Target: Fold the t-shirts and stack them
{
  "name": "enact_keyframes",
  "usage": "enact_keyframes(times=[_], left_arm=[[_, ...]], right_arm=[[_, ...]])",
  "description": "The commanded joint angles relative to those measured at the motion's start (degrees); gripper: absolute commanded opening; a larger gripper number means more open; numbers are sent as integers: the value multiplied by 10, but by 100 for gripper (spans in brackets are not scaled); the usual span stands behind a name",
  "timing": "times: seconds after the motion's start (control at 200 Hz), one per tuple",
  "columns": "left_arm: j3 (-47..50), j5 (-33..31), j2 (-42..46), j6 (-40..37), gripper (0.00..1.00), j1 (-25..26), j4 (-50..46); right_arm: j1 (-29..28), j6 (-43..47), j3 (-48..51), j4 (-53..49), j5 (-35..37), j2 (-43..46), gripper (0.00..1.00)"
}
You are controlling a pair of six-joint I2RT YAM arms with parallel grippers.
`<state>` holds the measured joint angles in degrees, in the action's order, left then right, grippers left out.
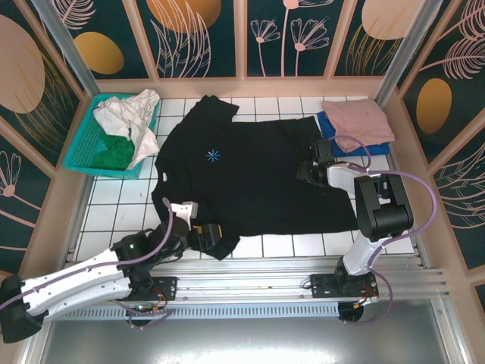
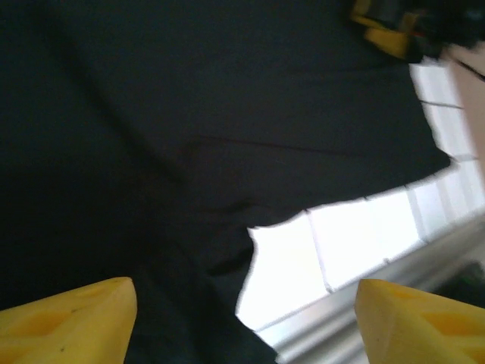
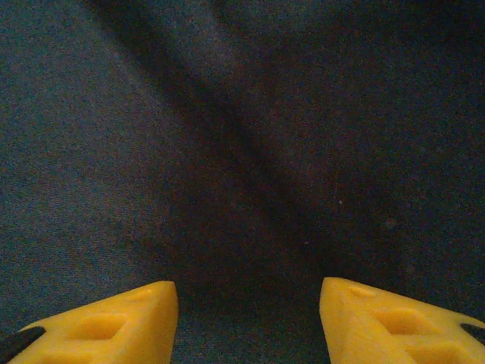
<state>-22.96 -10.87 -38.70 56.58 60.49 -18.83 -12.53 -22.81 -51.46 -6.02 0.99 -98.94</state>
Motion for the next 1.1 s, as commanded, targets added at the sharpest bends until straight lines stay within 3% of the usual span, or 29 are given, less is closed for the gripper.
enact_keyframes(times=[0.0, 0.085, 0.255, 0.33, 0.405, 0.626, 0.801, 0.971, 1.096], left_arm=[[-31, -77, -41, 17, 86, -13, -55], [-33, -53, -84, 16, 88, -26, -63], [-33, 14, -161, -7, 75, -33, -72], [-25, 63, -179, -36, 50, -33, -55], [-25, 71, -170, -26, 31, -33, -82], [-6, 130, -18, 40, 7, -32, -140], [42, 152, 132, 112, 13, -27, -225], [29, 115, 268, 140, 45, -28, -274], [33, 102, 273, 137, 52, -28, -242]], right_arm=[[-9, -1, -15, -35, 3, -5, 54], [-14, -1, -20, -37, 4, -10, 53], [-19, -4, -18, -33, 1, -8, 54], [-22, -4, -18, -33, 1, -4, 54], [-24, -4, -13, -31, 1, 4, 54], [-23, 1, 0, -19, -13, 8, 54], [-22, 12, -13, -15, -27, -10, 54], [-22, 18, -32, -18, -35, -32, 54], [-22, 15, -34, -12, -45, -37, 54]])
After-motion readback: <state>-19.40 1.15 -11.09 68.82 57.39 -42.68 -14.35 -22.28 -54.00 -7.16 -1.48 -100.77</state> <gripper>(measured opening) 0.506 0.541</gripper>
